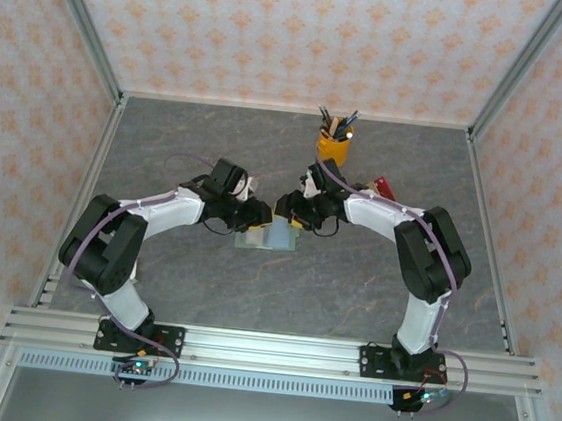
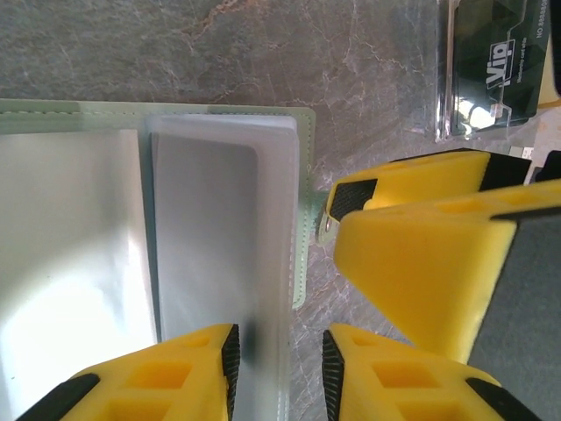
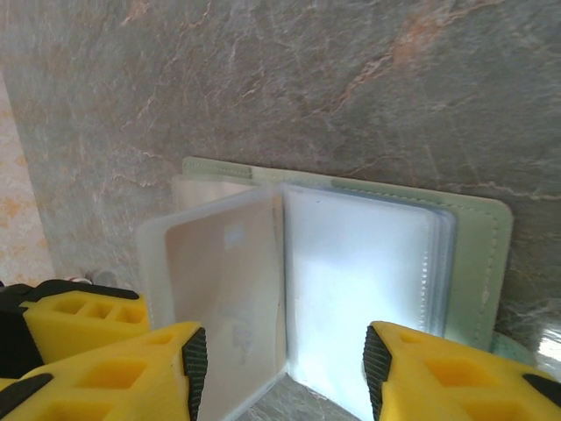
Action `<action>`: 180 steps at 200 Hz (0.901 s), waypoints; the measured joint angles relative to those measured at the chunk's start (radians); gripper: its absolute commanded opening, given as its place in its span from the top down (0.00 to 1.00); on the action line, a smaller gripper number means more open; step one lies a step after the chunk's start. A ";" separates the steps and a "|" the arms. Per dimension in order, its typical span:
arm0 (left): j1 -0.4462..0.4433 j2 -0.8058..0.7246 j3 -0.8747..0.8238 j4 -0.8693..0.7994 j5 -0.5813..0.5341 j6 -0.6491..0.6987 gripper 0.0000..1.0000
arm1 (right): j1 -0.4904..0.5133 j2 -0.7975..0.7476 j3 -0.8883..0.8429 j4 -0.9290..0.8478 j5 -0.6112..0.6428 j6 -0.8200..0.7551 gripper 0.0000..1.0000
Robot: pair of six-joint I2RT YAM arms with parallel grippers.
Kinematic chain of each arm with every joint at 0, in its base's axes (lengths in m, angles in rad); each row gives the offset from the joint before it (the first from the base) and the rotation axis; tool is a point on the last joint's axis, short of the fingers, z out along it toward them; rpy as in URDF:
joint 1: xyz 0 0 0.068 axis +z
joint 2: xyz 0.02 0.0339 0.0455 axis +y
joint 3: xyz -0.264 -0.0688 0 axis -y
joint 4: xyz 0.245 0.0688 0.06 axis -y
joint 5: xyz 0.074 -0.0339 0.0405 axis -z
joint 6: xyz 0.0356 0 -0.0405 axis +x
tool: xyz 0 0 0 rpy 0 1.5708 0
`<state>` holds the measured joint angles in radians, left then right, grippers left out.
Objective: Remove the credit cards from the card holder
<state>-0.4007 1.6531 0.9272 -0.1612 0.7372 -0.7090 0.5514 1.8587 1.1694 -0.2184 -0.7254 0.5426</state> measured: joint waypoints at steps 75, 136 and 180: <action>-0.011 0.010 0.000 -0.029 -0.037 0.010 0.69 | -0.029 -0.020 -0.025 0.044 -0.035 0.033 0.48; -0.011 0.010 0.005 -0.146 -0.183 0.030 0.67 | -0.021 -0.008 0.006 0.013 -0.050 0.016 0.51; -0.010 0.009 0.007 -0.191 -0.251 0.030 0.68 | 0.004 0.033 0.050 -0.039 -0.037 -0.015 0.52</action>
<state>-0.4107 1.6623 0.9340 -0.3519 0.4858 -0.6792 0.5556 1.8915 1.2194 -0.2577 -0.7628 0.5274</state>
